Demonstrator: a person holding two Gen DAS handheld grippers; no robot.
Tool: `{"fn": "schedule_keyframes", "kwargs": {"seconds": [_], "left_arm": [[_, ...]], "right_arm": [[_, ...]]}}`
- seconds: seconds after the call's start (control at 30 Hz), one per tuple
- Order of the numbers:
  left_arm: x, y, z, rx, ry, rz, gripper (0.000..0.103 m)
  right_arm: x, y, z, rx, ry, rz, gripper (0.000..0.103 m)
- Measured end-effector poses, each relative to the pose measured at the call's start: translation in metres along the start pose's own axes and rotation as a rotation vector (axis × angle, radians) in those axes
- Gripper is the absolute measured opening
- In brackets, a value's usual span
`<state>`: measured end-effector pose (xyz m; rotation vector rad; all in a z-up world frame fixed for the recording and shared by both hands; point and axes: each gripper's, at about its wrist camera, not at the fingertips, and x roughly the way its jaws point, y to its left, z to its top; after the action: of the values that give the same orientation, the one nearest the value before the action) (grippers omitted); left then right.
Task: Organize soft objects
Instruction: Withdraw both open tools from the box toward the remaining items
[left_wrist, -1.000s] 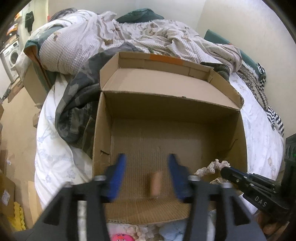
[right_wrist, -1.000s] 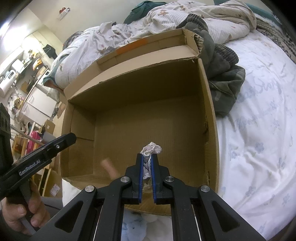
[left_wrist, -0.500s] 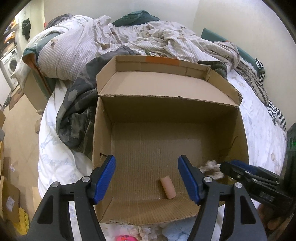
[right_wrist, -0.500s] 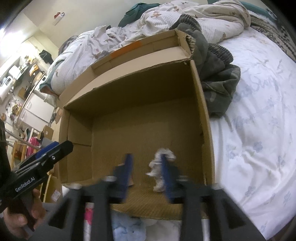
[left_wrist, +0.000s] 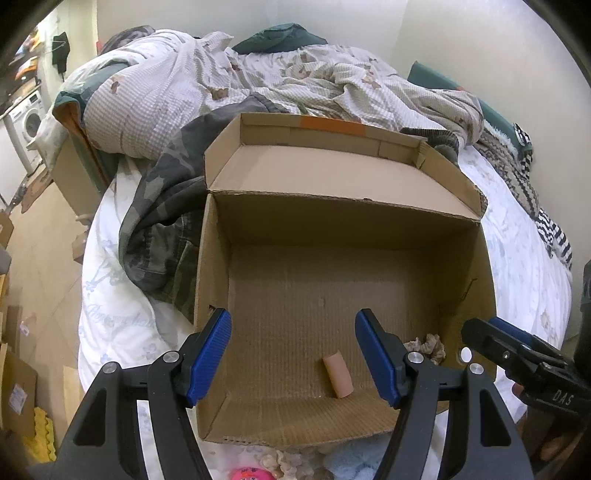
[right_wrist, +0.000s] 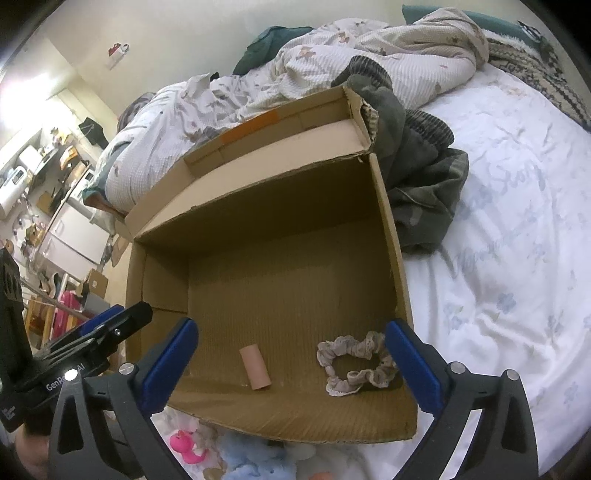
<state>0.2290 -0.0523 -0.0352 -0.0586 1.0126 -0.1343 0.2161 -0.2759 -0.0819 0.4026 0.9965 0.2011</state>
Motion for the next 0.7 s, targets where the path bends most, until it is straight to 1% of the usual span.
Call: {"fn": "schedule_keyframes", "kwargs": {"seconds": [0.17, 0.23, 0.3, 0.33, 0.4, 0.5, 0.63, 0.7], "left_arm": [[-0.007, 0.004, -0.005, -0.005, -0.010, 0.008, 0.067], [-0.009, 0.006, -0.008, -0.009, 0.001, 0.012, 0.067], [-0.011, 0.012, -0.011, -0.036, 0.026, 0.006, 0.067], [-0.014, 0.015, -0.014, -0.049, 0.024, 0.007, 0.067], [-0.022, 0.018, -0.017, -0.056, 0.011, 0.017, 0.067], [-0.033, 0.022, -0.023, -0.062, 0.000, 0.006, 0.067], [-0.039, 0.029, -0.035, -0.083, 0.015, 0.008, 0.067], [-0.046, 0.034, -0.041, -0.099, 0.006, 0.014, 0.067]], "right_arm": [[-0.003, 0.004, -0.004, 0.007, 0.003, 0.000, 0.103], [-0.006, 0.007, -0.005, 0.010, 0.004, -0.003, 0.103], [-0.010, 0.007, -0.007, 0.028, 0.008, 0.016, 0.103], [-0.012, 0.008, -0.008, 0.034, 0.008, 0.020, 0.103], [-0.020, 0.012, -0.011, 0.018, -0.011, 0.026, 0.103], [-0.030, 0.019, -0.016, -0.020, -0.040, 0.008, 0.103], [-0.039, 0.018, -0.020, -0.013, -0.056, 0.014, 0.103], [-0.042, 0.016, -0.023, -0.003, -0.055, 0.009, 0.103]]}}
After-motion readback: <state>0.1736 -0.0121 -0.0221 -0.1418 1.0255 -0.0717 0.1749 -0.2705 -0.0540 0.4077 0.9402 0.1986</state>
